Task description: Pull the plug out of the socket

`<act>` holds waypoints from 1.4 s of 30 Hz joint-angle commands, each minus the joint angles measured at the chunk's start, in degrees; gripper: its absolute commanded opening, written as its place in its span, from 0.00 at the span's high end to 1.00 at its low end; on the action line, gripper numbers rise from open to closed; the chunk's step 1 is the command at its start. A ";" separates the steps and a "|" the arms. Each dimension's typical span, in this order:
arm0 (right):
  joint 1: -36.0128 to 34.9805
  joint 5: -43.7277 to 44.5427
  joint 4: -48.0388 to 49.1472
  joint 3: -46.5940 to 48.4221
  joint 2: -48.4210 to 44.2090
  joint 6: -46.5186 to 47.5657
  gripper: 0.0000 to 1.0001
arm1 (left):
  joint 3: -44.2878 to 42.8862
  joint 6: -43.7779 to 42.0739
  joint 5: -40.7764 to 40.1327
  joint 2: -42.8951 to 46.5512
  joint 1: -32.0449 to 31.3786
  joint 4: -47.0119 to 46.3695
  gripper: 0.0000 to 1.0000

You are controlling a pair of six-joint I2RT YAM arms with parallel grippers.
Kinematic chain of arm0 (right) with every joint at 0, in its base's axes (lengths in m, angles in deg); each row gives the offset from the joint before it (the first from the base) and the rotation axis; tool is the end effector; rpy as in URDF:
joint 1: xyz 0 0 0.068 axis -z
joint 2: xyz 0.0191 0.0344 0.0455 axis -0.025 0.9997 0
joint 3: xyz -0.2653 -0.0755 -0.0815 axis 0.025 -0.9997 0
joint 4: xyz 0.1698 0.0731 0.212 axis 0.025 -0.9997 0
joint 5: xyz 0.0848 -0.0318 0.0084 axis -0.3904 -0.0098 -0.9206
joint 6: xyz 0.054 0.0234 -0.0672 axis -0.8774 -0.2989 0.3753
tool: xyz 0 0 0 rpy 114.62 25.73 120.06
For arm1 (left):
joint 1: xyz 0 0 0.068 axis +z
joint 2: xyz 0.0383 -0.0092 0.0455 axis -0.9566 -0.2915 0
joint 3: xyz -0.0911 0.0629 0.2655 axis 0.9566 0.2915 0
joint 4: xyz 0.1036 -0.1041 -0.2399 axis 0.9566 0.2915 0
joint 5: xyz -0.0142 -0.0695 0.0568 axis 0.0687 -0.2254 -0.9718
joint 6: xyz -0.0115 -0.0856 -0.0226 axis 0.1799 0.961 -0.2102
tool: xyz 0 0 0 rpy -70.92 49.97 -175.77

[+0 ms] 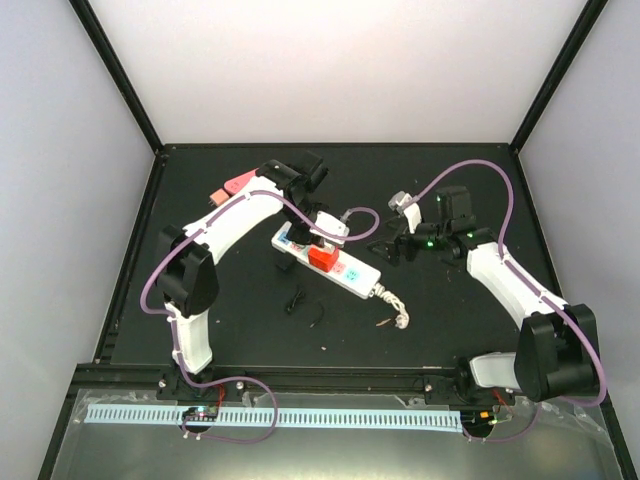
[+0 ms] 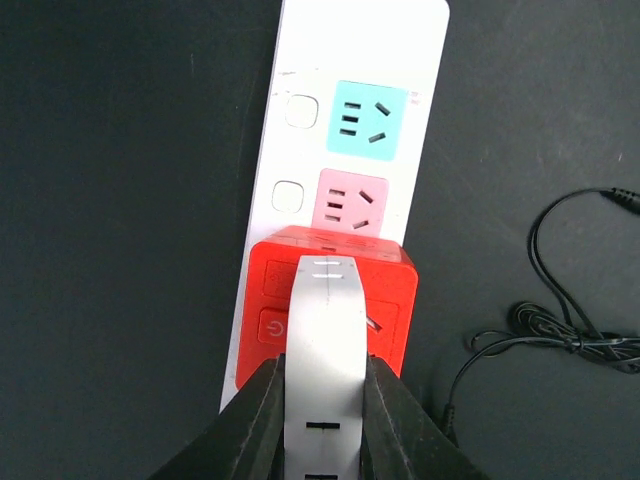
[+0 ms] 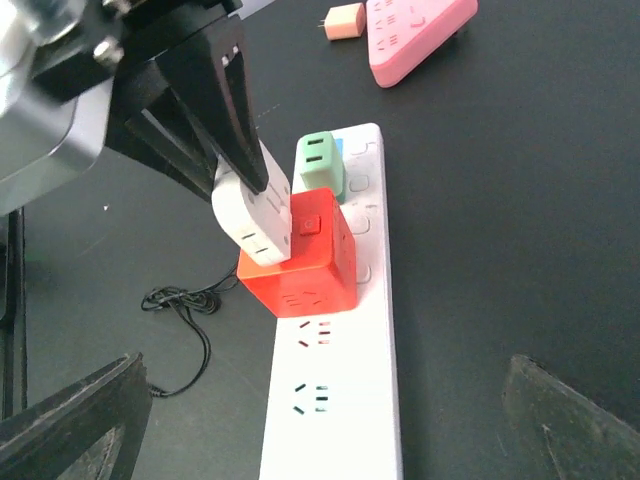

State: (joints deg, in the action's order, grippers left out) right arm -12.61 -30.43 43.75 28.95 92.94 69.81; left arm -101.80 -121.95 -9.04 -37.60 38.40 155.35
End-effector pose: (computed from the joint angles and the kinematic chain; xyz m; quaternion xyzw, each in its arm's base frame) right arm 0.2885 0.1317 0.2350 -0.3593 0.7789 0.3611 0.3659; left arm 0.3301 -0.2577 0.2430 0.8231 0.5359 -0.1047 0.1560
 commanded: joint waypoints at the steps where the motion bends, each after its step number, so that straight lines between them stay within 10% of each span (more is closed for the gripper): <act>1: 0.27 -3.23 4.49 -3.88 -2.40 2.34 0.02 | 0.80 14.14 0.79 -1.29 -0.57 7.92 0.86; 21: -12.63 -3.43 40.49 -19.15 2.50 -1.02 0.01 | 13.11 19.08 3.41 7.11 -0.68 4.32 0.80; 33: -13.54 -3.64 45.28 -13.73 13.16 1.42 0.02 | 13.19 17.14 0.92 5.56 -0.43 -5.26 0.69; 42: -13.94 -5.49 46.96 -15.08 14.49 1.88 0.02 | 14.69 14.49 4.44 4.31 -0.15 -1.69 0.84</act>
State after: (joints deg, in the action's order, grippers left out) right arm -25.90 -34.12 86.76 14.26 106.27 70.66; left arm -88.36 -105.91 -7.40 -31.72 38.11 150.02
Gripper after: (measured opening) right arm 0.981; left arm 0.190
